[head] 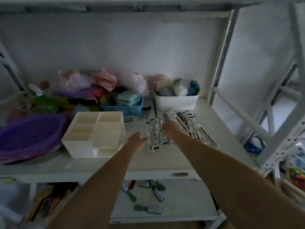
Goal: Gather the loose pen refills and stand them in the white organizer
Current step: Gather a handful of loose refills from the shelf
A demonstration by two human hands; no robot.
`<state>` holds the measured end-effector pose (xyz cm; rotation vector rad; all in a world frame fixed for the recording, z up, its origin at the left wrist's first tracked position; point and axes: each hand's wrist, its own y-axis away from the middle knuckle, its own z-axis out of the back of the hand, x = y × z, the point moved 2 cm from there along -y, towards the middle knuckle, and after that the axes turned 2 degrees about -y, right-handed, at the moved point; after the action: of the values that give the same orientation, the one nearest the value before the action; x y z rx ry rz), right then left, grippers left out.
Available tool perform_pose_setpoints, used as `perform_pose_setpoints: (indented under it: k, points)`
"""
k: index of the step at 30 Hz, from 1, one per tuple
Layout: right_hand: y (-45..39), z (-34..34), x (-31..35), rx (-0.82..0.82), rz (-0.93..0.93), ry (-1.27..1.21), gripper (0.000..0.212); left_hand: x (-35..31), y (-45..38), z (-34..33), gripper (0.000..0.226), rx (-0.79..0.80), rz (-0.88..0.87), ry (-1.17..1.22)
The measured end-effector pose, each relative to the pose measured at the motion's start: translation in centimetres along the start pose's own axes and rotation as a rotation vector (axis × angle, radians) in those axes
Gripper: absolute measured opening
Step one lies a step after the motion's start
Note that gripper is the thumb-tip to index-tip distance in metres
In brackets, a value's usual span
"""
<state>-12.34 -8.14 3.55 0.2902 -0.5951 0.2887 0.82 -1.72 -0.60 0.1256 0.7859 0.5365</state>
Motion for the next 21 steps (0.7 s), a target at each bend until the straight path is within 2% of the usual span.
perform_pose_setpoints:
  k: [7, 11, 14, 17, 19, 21]
  points:
    - [-6.6, -2.1, -1.1, 0.026, -0.113, -0.076, 0.036, -1.9, -6.1, -1.3, 0.059, -0.035, 0.127, 0.246]
    - [-8.6, -3.8, -1.4, 0.066, -0.172, -0.17, 0.027, -3.0, -8.1, -2.4, 0.035, 0.017, 0.107, 0.293]
    - [-9.0, -3.7, -0.9, 0.084, -0.214, -0.239, 0.037, -3.9, -8.4, -2.4, 0.019, 0.055, 0.128, 0.351]
    - [-9.0, -2.9, -0.6, 0.104, -0.236, -0.293, 0.027, -4.2, -8.7, -2.0, 0.021, 0.102, 0.179, 0.496]
    - [-9.1, -2.7, -0.7, 0.115, -0.232, -0.319, 0.035, -4.1, -8.7, -1.8, 0.021, 0.138, 0.202, 0.574]
    - [-9.2, -2.6, -0.9, 0.118, -0.226, -0.368, 0.033, -4.0, -8.8, -1.7, 0.023, 0.161, 0.19, 0.602]
